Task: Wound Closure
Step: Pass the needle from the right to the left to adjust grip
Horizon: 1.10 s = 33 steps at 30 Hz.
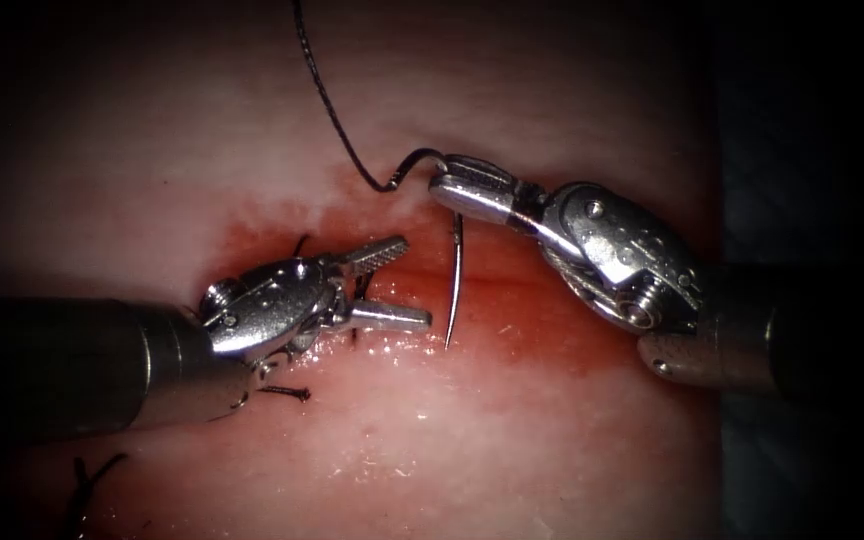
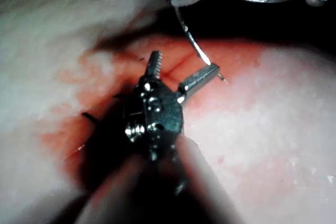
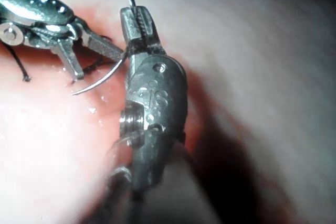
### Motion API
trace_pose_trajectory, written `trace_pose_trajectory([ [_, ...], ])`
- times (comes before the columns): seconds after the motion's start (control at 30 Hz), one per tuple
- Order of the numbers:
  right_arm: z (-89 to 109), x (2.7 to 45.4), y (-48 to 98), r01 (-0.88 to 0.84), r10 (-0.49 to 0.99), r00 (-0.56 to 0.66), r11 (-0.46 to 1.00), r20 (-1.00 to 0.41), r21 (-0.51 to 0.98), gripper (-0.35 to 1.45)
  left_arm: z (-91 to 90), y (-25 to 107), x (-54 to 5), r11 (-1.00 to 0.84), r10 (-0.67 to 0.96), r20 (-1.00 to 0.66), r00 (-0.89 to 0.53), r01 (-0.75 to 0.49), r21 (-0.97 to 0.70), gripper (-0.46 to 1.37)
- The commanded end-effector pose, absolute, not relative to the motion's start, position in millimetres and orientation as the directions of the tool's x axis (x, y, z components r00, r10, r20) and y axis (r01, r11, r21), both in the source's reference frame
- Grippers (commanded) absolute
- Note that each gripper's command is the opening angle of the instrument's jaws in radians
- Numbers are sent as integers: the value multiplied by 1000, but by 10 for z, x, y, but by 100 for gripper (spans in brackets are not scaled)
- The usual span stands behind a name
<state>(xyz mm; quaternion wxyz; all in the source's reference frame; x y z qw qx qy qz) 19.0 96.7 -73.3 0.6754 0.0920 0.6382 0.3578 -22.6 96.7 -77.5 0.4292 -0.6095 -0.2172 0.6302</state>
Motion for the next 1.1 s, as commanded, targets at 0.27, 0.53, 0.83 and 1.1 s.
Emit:
trace_pose_trajectory([
  [0.27, -732, 193, 964, -360, 604, -110, 716, -789, 598, -35, -776, 967, -243, -495, 838, -526, 145, -202, -845, 65],
  [0.53, -730, 197, 960, -332, 635, -162, 685, -755, 648, -35, -775, 967, -245, -482, 847, -507, 162, -167, -860, 53],
  [0.83, -729, 196, 963, -311, 645, -176, 680, -744, 664, -35, -777, 961, -241, -393, 909, -397, 129, -56, -918, -35],
  [1.1, -722, 196, 966, -310, 645, -183, 678, -742, 666, -19, -786, 967, -225, -224, 953, -239, 187, -96, -970, -35],
])
